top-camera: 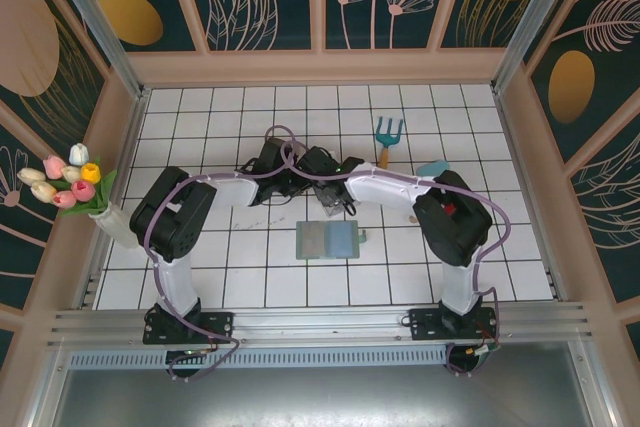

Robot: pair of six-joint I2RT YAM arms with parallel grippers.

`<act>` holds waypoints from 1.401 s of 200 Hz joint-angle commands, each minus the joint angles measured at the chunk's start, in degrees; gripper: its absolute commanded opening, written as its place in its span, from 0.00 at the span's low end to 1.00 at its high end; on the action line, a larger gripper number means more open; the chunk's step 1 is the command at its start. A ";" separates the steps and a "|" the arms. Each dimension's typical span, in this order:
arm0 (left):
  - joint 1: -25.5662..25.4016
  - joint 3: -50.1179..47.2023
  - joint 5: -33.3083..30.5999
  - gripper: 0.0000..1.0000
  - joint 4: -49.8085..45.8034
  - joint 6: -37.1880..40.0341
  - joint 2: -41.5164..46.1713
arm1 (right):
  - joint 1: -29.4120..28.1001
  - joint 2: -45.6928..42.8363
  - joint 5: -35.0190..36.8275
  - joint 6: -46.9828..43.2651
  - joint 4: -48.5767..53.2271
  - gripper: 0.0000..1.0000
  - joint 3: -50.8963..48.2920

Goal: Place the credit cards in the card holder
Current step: Pick up the credit card from the storage box.

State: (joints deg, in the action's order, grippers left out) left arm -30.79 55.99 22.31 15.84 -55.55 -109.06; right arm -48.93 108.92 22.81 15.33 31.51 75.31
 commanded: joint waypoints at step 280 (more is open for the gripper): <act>0.07 -0.97 -1.85 0.36 -4.92 3.53 2.04 | 0.45 -11.28 -3.95 3.82 4.57 0.04 1.00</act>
State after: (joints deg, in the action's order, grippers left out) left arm -30.85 55.81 21.96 16.16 -53.82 -108.95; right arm -49.74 102.59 22.31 16.80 35.00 76.77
